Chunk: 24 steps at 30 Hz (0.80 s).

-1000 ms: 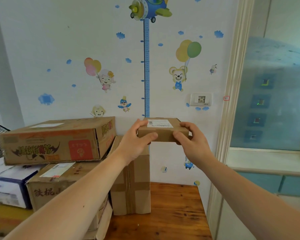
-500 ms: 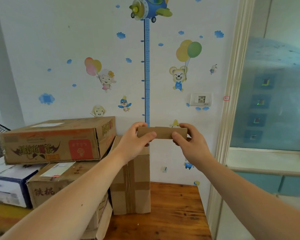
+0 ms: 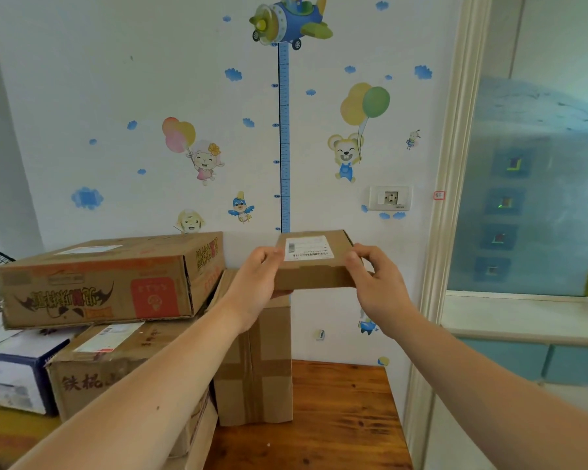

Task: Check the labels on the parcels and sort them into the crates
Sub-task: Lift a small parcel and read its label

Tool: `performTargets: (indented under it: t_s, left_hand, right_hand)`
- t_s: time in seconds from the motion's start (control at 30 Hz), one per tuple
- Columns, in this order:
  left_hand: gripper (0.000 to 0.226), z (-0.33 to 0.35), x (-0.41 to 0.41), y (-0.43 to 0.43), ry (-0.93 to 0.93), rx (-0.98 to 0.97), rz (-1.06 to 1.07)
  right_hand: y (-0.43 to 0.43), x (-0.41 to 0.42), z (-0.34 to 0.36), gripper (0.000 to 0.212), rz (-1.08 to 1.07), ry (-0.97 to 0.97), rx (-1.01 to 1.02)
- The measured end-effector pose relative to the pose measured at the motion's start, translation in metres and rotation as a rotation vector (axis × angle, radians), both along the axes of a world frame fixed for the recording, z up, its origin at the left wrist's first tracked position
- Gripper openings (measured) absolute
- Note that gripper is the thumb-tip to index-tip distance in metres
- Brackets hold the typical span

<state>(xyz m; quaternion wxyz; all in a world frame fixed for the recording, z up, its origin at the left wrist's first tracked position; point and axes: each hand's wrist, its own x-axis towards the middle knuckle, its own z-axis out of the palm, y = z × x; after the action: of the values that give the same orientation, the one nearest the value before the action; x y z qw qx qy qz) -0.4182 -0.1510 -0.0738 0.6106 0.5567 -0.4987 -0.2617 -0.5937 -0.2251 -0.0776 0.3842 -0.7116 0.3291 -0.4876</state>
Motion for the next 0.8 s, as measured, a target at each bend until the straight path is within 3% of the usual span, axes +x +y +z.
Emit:
performTargets:
  t_s: [0.07,0.13,0.2,0.27,0.3,0.5,0.6,0.8]
  left_hand:
    - [0.029,0.000,-0.001,-0.003,0.055,0.007,0.010]
    - [0.049,0.002,-0.001,-0.003,0.132,0.025,-0.030]
    - [0.062,0.002,0.003,-0.005,0.189,0.060,-0.068]
    - [0.037,0.000,0.006,-0.007,0.134,0.051,-0.054]
    - [0.024,-0.001,0.007,-0.008,0.099,0.042,-0.027]
    - [0.021,-0.003,0.011,-0.008,-0.034,0.041,0.014]
    - [0.024,-0.003,0.010,-0.008,-0.030,0.037,0.033]
    - [0.053,-0.002,0.002,-0.007,-0.058,0.016,0.120]
  right_hand:
    - [-0.001,0.001,-0.001,0.008,0.012,-0.040,0.030]
    - [-0.002,0.001,0.000,0.014,0.012,-0.029,0.053]
    - [-0.004,-0.001,-0.001,0.053,0.071,0.008,0.076]
    - [-0.003,-0.001,-0.002,0.084,0.136,0.029,0.123]
    - [-0.003,0.000,-0.002,0.087,0.143,0.037,0.136]
    - [-0.003,0.003,-0.001,0.031,0.076,-0.014,0.192]
    - [-0.002,0.003,-0.002,0.028,0.075,-0.024,0.196]
    - [0.011,0.007,0.001,0.016,0.199,-0.087,0.213]
